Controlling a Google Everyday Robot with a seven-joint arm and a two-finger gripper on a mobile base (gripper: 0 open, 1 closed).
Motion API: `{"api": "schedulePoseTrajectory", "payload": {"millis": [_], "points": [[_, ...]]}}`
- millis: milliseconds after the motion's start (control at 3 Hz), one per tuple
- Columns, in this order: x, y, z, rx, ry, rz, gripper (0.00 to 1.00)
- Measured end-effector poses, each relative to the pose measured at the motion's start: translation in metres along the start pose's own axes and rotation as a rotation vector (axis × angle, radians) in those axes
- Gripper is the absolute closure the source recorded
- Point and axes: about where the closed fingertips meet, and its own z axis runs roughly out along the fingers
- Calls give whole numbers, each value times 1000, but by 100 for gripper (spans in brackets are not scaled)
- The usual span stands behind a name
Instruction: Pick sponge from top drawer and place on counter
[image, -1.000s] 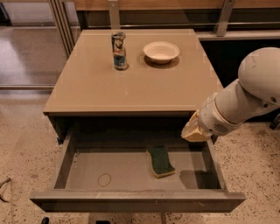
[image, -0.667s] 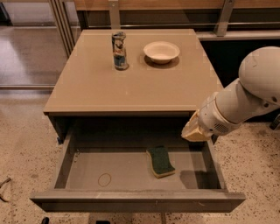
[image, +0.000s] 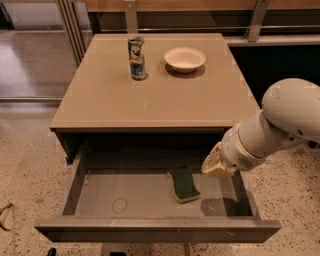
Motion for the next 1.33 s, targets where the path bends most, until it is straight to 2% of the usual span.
{"api": "schedulePoseTrajectory", "payload": {"millis": [667,1000,1333], "points": [[10,20,40,-53,-43,-27,26],[10,23,54,-58,-69,-48,8],[6,18,76,-54,-100,-74,14]]}}
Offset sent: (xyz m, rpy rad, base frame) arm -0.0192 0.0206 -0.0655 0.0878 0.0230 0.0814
